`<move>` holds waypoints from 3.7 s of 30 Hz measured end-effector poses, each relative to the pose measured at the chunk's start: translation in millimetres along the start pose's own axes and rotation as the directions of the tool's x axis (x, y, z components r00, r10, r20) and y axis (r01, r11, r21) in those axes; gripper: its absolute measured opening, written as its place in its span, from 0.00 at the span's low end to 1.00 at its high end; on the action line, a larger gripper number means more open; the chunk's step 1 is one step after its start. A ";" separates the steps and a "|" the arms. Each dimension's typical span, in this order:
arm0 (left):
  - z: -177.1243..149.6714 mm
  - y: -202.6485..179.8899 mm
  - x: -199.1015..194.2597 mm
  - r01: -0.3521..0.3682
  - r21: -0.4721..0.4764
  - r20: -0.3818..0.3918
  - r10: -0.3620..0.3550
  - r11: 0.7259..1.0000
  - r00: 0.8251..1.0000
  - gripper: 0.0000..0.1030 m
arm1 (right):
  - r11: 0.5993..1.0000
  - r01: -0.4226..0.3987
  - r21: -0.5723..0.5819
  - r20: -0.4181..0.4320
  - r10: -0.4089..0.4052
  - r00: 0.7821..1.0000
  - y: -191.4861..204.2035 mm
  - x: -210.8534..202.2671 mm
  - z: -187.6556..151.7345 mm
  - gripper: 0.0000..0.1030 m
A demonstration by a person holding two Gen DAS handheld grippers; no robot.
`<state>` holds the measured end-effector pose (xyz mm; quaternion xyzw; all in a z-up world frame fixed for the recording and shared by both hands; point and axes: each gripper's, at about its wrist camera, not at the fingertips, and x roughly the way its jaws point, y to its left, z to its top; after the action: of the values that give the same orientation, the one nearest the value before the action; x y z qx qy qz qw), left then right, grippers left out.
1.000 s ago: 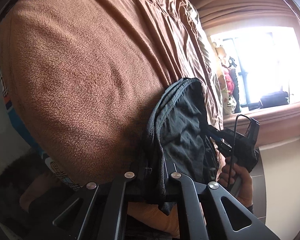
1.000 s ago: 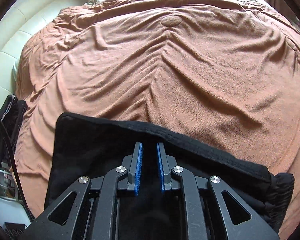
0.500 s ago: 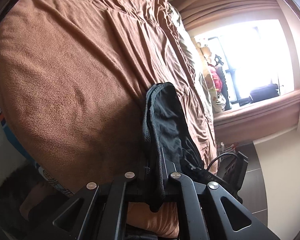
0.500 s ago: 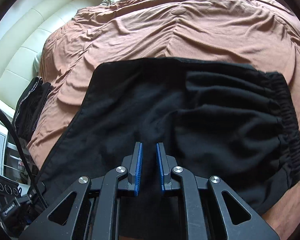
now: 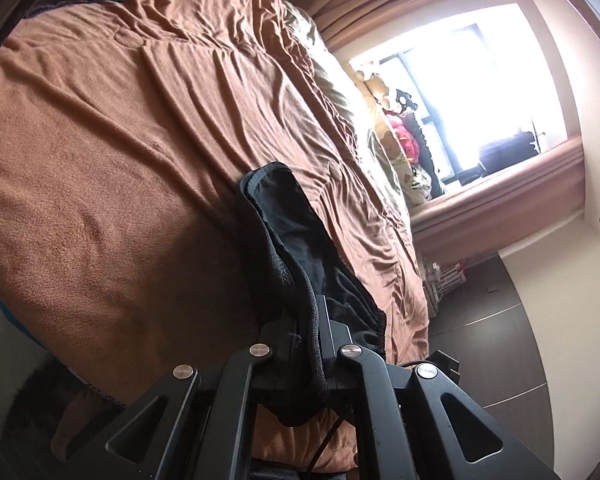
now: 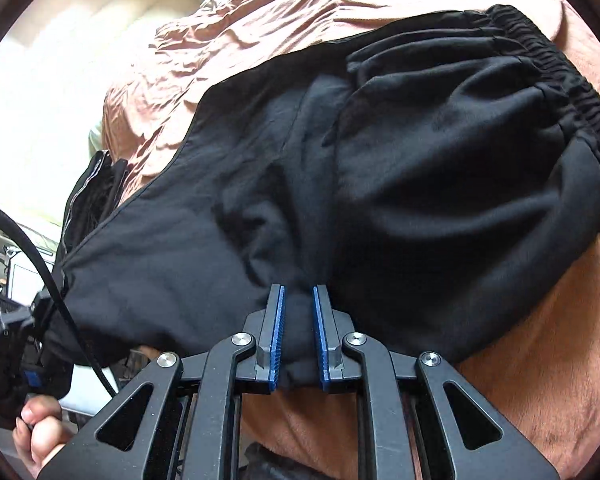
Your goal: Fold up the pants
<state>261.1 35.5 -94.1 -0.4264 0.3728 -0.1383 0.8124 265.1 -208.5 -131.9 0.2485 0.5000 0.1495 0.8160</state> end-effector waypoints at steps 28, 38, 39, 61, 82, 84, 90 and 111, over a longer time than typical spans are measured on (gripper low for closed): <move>-14.2 -93.7 45.9 0.069 0.218 -0.104 -0.047 0.973 0.993 0.07 | 0.990 -0.090 0.112 0.177 0.069 0.982 -82.8 -101.1 -13.3 0.15; -49.4 -139.0 98.6 0.145 0.281 -0.231 -0.080 0.949 0.970 0.07 | 0.989 -0.017 0.148 0.304 -0.030 0.952 -123.4 -160.7 -37.7 0.64; -53.6 -142.0 104.0 0.150 0.285 -0.245 -0.080 0.947 0.966 0.07 | 0.987 -0.009 0.160 0.307 -0.041 0.951 -120.2 -163.4 -42.4 0.64; -136.8 -154.5 172.7 0.178 0.300 -0.477 -0.015 0.937 0.879 0.44 | 0.950 -0.021 0.311 0.353 -0.095 0.931 -158.6 -221.1 -90.3 0.65; -63.4 -95.3 107.0 0.059 0.253 -0.320 0.026 0.966 0.947 0.55 | 0.975 -0.024 0.221 0.329 -0.051 0.943 -112.0 -178.5 -63.5 0.65; -54.9 -86.4 105.2 0.041 0.234 -0.305 0.033 0.971 0.952 0.64 | 0.979 -0.011 0.205 0.326 -0.058 0.944 -105.8 -173.7 -60.3 0.65; -35.0 -60.9 105.5 0.017 0.177 -0.296 0.037 0.984 0.954 0.69 | 0.983 0.016 0.181 0.312 -0.073 0.947 -97.8 -158.9 -50.0 0.71; -16.6 -34.9 175.7 0.056 -0.011 -0.306 -0.057 0.998 0.950 0.75 | 0.974 0.060 0.217 0.271 -0.120 0.955 -116.1 -133.3 -38.2 0.71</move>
<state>372.5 -90.5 -158.0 -0.4112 0.4820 -0.2257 0.7400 169.9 -361.0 -111.9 0.3275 0.4020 0.0223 0.8548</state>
